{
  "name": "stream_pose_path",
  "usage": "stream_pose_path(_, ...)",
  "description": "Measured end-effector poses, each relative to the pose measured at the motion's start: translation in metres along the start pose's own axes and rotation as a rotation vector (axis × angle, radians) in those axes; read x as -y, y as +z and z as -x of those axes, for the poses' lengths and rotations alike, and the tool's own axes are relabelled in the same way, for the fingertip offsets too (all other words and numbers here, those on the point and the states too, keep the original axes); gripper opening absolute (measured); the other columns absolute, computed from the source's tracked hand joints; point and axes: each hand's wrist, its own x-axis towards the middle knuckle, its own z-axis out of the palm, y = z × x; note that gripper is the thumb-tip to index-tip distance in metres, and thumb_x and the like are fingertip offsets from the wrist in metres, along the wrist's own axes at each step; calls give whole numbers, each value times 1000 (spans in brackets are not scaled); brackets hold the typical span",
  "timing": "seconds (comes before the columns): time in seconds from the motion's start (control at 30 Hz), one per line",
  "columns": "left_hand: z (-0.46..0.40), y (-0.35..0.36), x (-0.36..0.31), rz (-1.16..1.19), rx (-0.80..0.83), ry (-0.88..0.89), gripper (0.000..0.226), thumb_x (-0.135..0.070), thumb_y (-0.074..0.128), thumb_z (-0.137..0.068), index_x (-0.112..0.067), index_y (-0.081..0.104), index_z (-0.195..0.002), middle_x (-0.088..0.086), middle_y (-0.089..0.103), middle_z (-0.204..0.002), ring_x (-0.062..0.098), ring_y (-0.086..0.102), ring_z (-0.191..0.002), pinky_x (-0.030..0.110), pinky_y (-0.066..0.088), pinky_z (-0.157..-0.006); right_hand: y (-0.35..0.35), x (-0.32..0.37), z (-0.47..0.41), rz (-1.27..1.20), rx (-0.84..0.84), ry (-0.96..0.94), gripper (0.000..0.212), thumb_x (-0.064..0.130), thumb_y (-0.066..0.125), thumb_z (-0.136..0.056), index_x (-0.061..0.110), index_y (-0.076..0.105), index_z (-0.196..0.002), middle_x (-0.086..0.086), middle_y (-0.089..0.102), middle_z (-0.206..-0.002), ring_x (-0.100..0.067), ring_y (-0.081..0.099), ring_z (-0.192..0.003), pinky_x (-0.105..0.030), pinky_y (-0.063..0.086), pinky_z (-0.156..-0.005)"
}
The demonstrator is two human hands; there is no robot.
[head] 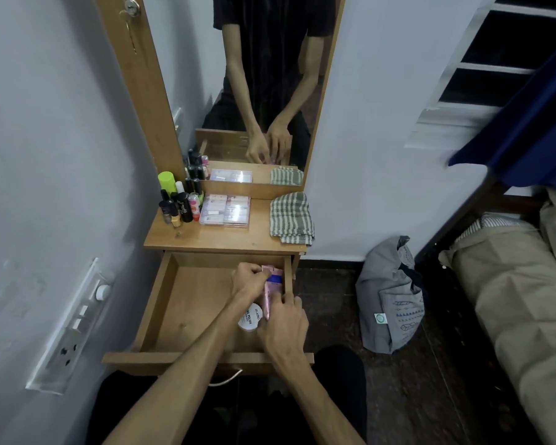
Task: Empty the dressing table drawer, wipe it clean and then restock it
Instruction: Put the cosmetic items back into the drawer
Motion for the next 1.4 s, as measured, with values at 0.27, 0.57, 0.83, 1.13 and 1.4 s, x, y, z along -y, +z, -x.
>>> stream_pose_path(0.27, 4, -3, 13, 191, 37, -8, 13, -7, 66, -88, -14, 76, -84, 6, 77, -76, 20, 75, -65, 39, 64, -69, 2, -3, 3, -88, -57, -20, 61, 37, 73, -88, 21, 48, -141, -5, 53, -139, -20, 53, -119, -35, 51, -99)
stream_pose_path(0.57, 9, -9, 29, 162, 109, -19, 15, 2, 68, -83, -7, 77, -90, 12, 76, -78, 22, 71, -66, 42, 64, -75, 2, -9, 5, -85, -49, -39, 50, 40, 64, -95, 20, 51, -140, -4, 53, -138, -18, 55, -118, -32, 51, -100)
stream_pose_path(0.83, 20, -19, 32, 38, 75, 96, 16, -9, 69, -87, -20, 80, -90, -6, 75, -84, 9, 70, -80, 17, 52, -67, 0, -9, 10, -92, -72, -38, 47, 42, 63, -95, 24, 56, -137, 0, 56, -135, -14, 56, -114, -27, 49, -93)
stream_pose_path(1.13, 21, -74, 33, 136, -214, 201, 16, -7, 67, -88, -16, 80, -90, -8, 73, -82, 7, 67, -83, 19, 51, -73, -9, 16, 5, -331, -188, -123, 18, 28, 68, -87, 19, 74, -101, 5, 71, -96, -9, 65, -83, -27, 57, -76)
stream_pose_path(1.4, -23, -129, 16, 110, -262, 134, 28, -26, 64, -95, -19, 68, -122, -2, 71, -107, 21, 69, -96, 44, 57, -92, -33, 67, -41, -760, -237, -35, 11, 20, 69, -87, 21, 79, -91, 15, 72, -80, 3, 66, -78, -22, 56, -80)
